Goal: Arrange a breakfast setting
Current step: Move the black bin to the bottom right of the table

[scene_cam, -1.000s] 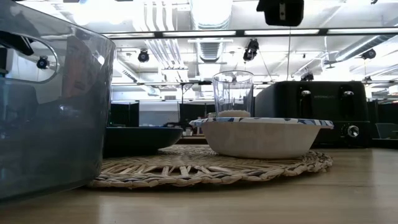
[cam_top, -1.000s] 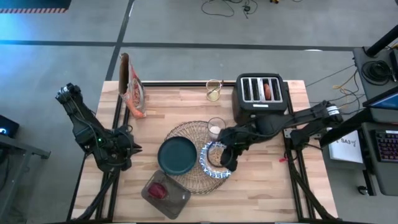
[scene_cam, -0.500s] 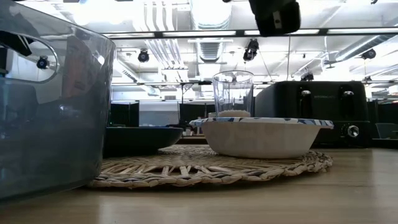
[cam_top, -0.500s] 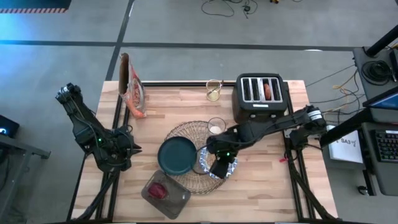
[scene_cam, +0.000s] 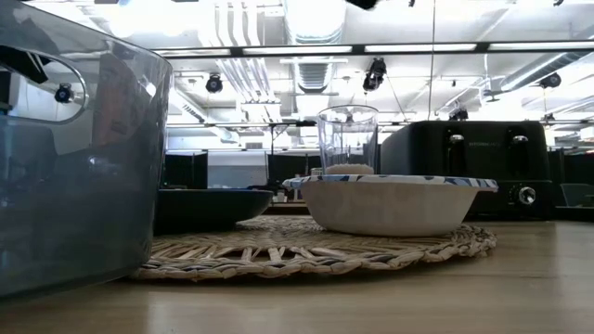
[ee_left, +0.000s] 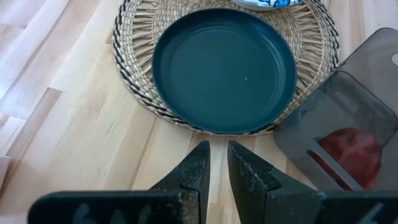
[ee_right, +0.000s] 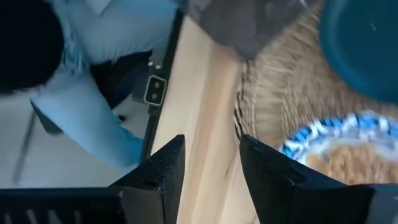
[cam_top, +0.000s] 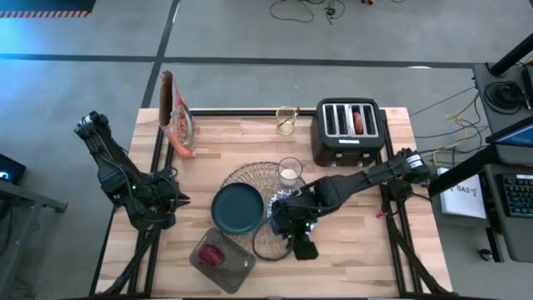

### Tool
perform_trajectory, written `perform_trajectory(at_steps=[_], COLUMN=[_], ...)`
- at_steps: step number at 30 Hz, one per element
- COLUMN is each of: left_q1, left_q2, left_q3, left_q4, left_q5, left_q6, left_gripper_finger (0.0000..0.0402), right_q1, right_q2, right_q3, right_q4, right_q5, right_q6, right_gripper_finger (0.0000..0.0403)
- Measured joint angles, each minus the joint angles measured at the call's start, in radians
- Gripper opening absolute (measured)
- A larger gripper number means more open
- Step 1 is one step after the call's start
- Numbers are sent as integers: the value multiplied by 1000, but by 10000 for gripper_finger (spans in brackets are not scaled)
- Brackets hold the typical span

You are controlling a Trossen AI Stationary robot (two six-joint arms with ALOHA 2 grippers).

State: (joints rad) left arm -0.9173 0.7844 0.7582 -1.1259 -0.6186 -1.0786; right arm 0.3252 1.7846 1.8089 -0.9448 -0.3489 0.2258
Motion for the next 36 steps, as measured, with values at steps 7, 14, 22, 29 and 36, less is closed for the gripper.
perform_trajectory(at_steps=[7, 14, 22, 29, 36], left_q1=[0, 0, 1, 1, 1], left_q2=[0, 0, 1, 4, 13], left_q3=[0, 0, 0, 0, 0], left_q4=[0, 2, 2, 3, 3], left_q5=[0, 0, -3, -3, -3], left_q6=[14, 20, 24, 44, 50], left_gripper_finger=[39, 39, 39, 39, 39], right_q1=[55, 90, 110, 114, 117], right_q2=[76, 151, 241, 293, 323], right_q3=[82, 191, 274, 299, 299], right_q4=[0, -3, -1, -4, -6], right_q5=[7, 9, 89, 163, 229], right_q6=[-174, -194, -357, -489, -575], right_gripper_finger=[134, 137, 136, 128, 128])
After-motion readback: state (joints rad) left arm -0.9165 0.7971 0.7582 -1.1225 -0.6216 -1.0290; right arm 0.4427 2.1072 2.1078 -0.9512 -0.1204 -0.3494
